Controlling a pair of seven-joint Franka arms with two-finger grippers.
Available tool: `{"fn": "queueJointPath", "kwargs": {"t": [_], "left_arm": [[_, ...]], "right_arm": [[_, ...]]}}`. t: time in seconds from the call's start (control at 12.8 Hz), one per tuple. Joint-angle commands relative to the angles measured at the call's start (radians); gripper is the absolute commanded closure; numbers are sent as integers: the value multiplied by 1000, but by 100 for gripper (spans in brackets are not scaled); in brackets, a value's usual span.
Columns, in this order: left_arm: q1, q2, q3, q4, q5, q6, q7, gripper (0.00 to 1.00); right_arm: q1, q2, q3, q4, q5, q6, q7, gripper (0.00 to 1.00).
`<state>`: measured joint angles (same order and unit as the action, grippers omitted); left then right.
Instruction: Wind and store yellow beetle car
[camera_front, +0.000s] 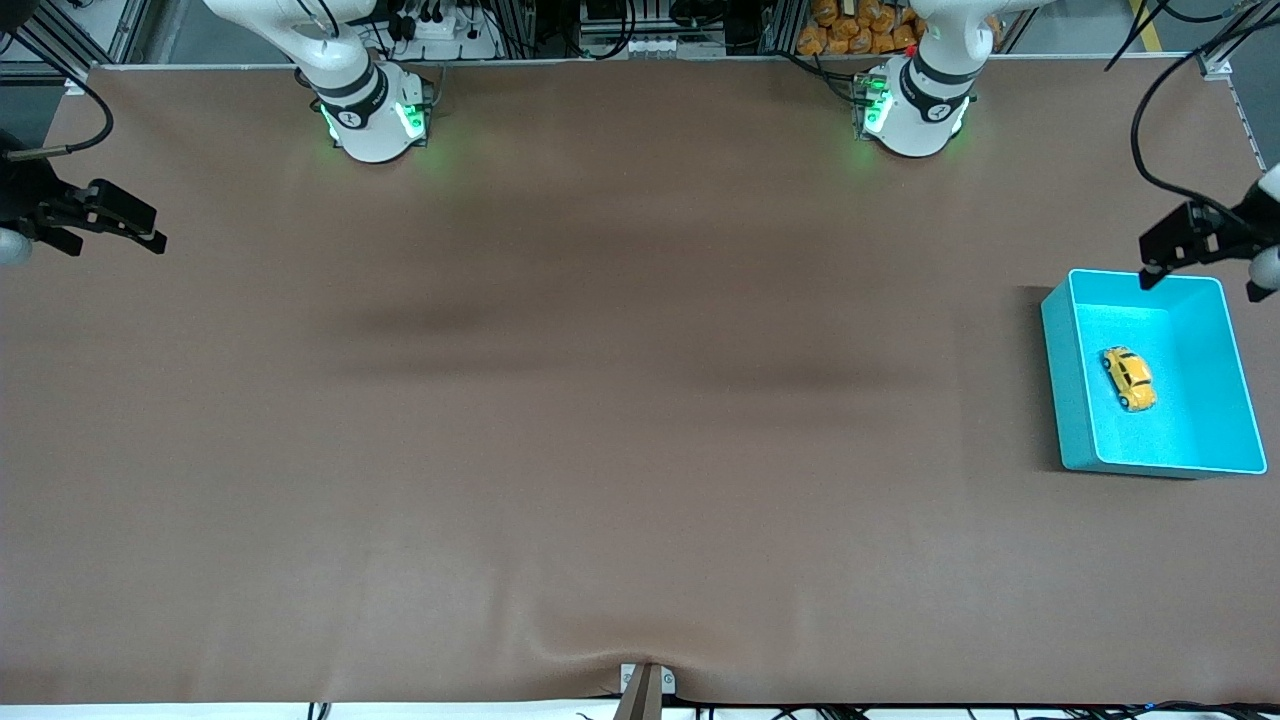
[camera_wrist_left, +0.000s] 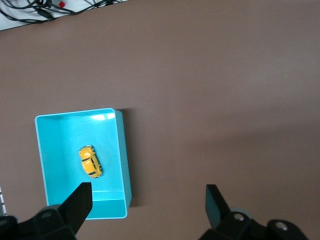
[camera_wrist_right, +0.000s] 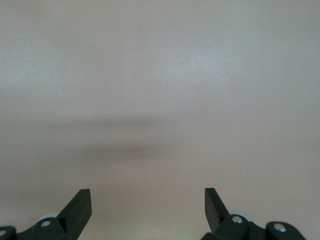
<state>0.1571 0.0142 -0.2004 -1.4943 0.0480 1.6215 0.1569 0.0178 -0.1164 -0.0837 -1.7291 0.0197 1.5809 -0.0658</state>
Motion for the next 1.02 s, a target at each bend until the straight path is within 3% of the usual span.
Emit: {"fn": "queueJointPath", "kwargs": {"t": [0.0,0.47,0.94], "left_arm": [[-24,-37,19,17,-28,-52,10,0],[-67,-46,7,11,-36,-185,-28,0],[-74,-45,6,2,-86,-203,-77,0]], "right_arm": [[-1,4,-5,11,-9,-15,11,0],[-1,4,-5,11,-9,-13,11,0],[-1,4,-5,11,-9,-13,11,0]]}}
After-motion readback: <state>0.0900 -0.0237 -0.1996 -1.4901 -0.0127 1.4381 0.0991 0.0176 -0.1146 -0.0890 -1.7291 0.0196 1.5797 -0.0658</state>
